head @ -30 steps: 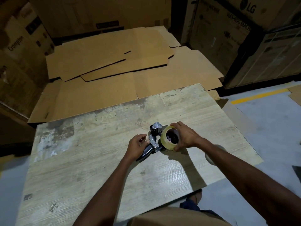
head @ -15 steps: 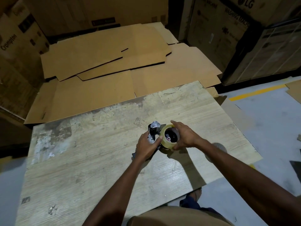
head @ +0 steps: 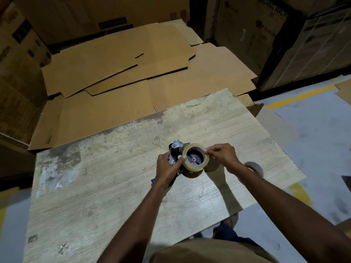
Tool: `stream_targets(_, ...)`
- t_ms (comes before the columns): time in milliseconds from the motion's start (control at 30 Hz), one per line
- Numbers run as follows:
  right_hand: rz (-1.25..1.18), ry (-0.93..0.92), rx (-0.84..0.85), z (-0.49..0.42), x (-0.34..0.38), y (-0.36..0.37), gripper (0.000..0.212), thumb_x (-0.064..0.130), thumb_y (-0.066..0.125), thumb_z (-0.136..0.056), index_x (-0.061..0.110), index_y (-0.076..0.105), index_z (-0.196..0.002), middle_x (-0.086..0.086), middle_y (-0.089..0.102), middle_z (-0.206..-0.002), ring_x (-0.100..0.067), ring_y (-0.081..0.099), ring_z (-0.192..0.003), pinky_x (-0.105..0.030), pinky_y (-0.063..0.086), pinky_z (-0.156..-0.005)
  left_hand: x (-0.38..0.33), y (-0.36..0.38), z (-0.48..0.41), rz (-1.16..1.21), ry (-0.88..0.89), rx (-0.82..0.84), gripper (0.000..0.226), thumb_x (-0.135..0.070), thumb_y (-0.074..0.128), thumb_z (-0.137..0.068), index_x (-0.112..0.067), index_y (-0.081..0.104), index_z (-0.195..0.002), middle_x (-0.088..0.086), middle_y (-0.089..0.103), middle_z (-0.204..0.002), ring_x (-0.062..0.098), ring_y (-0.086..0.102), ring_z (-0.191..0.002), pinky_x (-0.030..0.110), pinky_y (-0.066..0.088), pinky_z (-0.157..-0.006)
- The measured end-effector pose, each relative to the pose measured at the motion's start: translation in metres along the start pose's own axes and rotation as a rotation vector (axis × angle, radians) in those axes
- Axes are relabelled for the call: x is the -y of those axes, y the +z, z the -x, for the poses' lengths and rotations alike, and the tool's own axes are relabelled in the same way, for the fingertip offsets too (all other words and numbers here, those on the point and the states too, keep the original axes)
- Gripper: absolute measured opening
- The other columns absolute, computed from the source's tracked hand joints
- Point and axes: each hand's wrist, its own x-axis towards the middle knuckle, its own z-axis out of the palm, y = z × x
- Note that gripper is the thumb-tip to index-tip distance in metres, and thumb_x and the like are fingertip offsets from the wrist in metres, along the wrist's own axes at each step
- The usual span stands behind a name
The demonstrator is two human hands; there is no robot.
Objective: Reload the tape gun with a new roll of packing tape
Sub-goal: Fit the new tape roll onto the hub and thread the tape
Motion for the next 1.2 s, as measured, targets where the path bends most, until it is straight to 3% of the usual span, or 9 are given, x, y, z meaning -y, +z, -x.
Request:
stream_targets(267,0.044,0.118,0.004,-0.01,0.014,-0.002,0.017,0.023,0.091,-0.08,0.008,0.083,-0.08,-0.002,0.076,-0.068,-0.009,0.068,-0.059,-0.021,0.052,-0.054,-0.004,-0.002,-0.001,0.072,-0.126,0.016,0.065,-0.065,0.085,-0.066,-0.031,0.063,-0.118,-0.008,0.049,-0.116,0.016,0.054,-0.116,0.037,0.049,-0.098)
stream_targets(400,0.078,0.167,0.022,-0.017,0.02,-0.002,0.026,0.026,0.092,-0.078,0.002,0.082,-0.08,-0.012,0.078,-0.072,-0.015,0.069,-0.06,-0.028,0.058,-0.062,-0.008,-0.003,-0.003,0.086,-0.181,0.033,0.067,-0.052,0.088,-0.074,-0.02,0.063,-0.127,-0.002,0.047,-0.125,0.013,0.053,-0.112,0.029,0.044,-0.089)
stream_targets(467,0.082,0.189,0.025,-0.02,0.021,-0.002,0.026,0.026,0.093,-0.077,0.002,0.082,-0.08,-0.012,0.079,-0.073,-0.014,0.068,-0.059,-0.027,0.059,-0.062,-0.007,-0.004,-0.004,0.078,-0.183,0.03,0.07,-0.053,0.089,-0.072,-0.019,0.064,-0.128,-0.002,0.048,-0.126,0.013,0.054,-0.113,0.029,0.045,-0.088)
stream_targets(600,0.142,0.209,0.002,-0.025,0.02,0.006,0.025,0.028,0.094,-0.076,0.006,0.082,-0.076,-0.009,0.079,-0.075,-0.02,0.075,-0.072,-0.037,0.065,-0.078,0.0,0.0,-0.007,0.026,-0.15,-0.008,0.066,-0.053,0.09,-0.071,-0.02,0.063,-0.122,-0.001,0.05,-0.12,0.014,0.055,-0.11,0.028,0.047,-0.087)
stream_targets(767,0.147,0.214,-0.003,-0.03,0.013,0.008,0.029,0.027,0.093,-0.077,0.006,0.077,-0.066,-0.013,0.08,-0.078,-0.025,0.077,-0.08,-0.043,0.064,-0.079,0.002,0.002,-0.007,0.044,-0.148,0.001,0.072,-0.054,0.091,-0.069,-0.021,0.058,-0.124,-0.003,0.052,-0.12,0.014,0.056,-0.11,0.028,0.048,-0.087)
stream_targets(867,0.152,0.202,-0.001,-0.029,0.005,0.008,0.05,0.04,0.093,-0.074,-0.007,0.075,-0.072,-0.02,0.077,-0.076,-0.025,0.071,-0.069,-0.039,0.057,-0.066,0.004,0.003,-0.008,0.026,-0.151,-0.006,0.076,-0.056,0.091,-0.068,-0.02,0.057,-0.126,-0.002,0.052,-0.122,0.016,0.055,-0.113,0.032,0.05,-0.09)
stream_targets(967,0.131,0.195,-0.012,-0.028,0.0,0.009,0.05,0.041,0.094,-0.072,-0.002,0.07,-0.06,-0.018,0.075,-0.069,-0.019,0.065,-0.062,-0.029,0.047,-0.056,0.004,0.004,-0.01,0.003,-0.151,-0.015,0.077,-0.053,0.091,-0.069,-0.018,0.056,-0.128,0.0,0.052,-0.124,0.017,0.055,-0.114,0.03,0.048,-0.089)
stream_targets(1067,0.137,0.176,0.01,-0.03,-0.003,0.008,0.052,0.042,0.093,-0.073,-0.002,0.069,-0.06,-0.013,0.069,-0.06,-0.019,0.061,-0.059,-0.028,0.044,-0.056,0.003,0.005,-0.012,-0.001,-0.164,-0.015,0.076,-0.051,0.092,-0.068,-0.017,0.056,-0.127,0.002,0.053,-0.125,0.018,0.055,-0.113,0.031,0.048,-0.088)
stream_targets(1200,0.156,0.17,0.02,-0.03,-0.004,0.008,0.053,0.041,0.092,-0.075,-0.007,0.072,-0.067,-0.019,0.074,-0.069,-0.02,0.062,-0.061,-0.028,0.045,-0.059,0.007,0.006,-0.018,-0.032,-0.177,-0.015,0.074,-0.053,0.093,-0.066,-0.019,0.057,-0.121,0.003,0.057,-0.123,0.021,0.058,-0.112,0.035,0.052,-0.087)
